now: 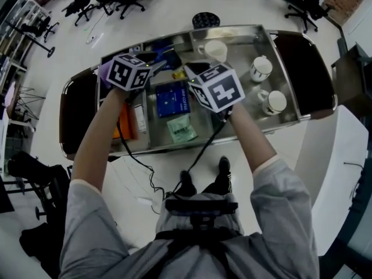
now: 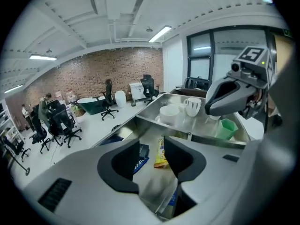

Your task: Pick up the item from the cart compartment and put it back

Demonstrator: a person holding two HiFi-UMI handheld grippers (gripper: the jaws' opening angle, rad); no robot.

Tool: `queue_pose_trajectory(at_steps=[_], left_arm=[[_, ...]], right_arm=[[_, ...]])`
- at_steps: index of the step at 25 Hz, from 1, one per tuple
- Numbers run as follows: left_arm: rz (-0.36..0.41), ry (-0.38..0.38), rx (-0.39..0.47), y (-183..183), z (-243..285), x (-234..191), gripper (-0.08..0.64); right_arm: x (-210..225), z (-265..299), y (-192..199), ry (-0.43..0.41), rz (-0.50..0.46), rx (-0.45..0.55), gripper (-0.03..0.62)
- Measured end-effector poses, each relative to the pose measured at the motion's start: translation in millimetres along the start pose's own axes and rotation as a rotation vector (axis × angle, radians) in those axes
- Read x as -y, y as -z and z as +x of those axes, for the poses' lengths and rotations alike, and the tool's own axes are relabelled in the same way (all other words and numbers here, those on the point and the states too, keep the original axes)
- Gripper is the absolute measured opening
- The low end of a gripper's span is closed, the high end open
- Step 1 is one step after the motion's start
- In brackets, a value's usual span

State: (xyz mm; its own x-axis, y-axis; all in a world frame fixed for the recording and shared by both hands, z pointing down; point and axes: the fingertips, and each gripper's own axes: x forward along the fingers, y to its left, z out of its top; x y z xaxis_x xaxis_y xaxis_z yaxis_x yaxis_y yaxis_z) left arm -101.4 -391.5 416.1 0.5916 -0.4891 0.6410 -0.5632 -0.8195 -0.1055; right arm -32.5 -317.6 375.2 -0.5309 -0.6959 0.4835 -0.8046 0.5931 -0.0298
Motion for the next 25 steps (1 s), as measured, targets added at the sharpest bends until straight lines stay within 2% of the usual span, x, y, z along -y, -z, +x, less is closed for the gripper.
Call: queue_pose_trajectory(at_steps=[5, 11, 16, 25], left_arm=[[0.056, 0.095, -0.100, 10, 36, 1, 0.245], [0.136, 0.181, -0.219, 20, 68, -5, 0.394], [0.185, 0.238, -0.330, 30, 94, -13, 0.446], [0.234, 0.275, -0.489, 44, 134, -20, 0.456]], right_arm=[[6, 15, 4, -0.007, -0.002, -0.027, 0.009], [15, 26, 6, -0.002, 0.006, -0.042, 0.009], [22, 32, 4, -0.001, -0.004, -0.052, 0.009], [35, 37, 4, -0.002, 0.013, -0.039, 0.009]])
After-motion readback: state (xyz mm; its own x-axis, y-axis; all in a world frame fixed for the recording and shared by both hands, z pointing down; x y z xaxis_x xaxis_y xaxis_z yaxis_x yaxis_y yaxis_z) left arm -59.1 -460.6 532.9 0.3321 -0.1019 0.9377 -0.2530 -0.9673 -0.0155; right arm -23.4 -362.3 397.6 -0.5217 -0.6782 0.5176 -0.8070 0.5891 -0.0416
